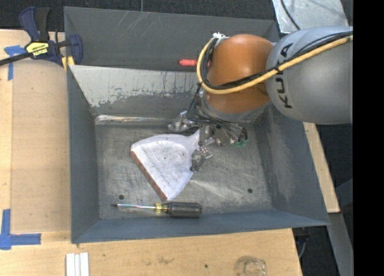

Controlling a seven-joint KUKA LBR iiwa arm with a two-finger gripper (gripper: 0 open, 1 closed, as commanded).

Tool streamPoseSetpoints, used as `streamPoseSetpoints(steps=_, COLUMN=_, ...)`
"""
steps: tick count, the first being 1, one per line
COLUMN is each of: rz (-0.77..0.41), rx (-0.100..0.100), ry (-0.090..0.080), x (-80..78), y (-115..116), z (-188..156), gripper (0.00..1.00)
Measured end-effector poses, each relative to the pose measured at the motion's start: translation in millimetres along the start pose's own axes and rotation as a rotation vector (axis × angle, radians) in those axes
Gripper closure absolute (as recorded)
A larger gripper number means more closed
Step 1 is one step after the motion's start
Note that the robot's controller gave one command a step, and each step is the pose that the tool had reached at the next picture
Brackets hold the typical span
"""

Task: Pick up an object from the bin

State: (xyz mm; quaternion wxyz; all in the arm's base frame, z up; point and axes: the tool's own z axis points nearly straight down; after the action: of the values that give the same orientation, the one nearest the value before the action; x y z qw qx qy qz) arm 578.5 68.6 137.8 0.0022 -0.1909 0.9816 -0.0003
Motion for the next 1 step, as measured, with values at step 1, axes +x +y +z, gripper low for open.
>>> streamPoseSetpoints(steps=1, rz=-0.18, rx=-0.001, ry=0.001, x=-9.3, y=-14.7, z=7.4, gripper=0.0)
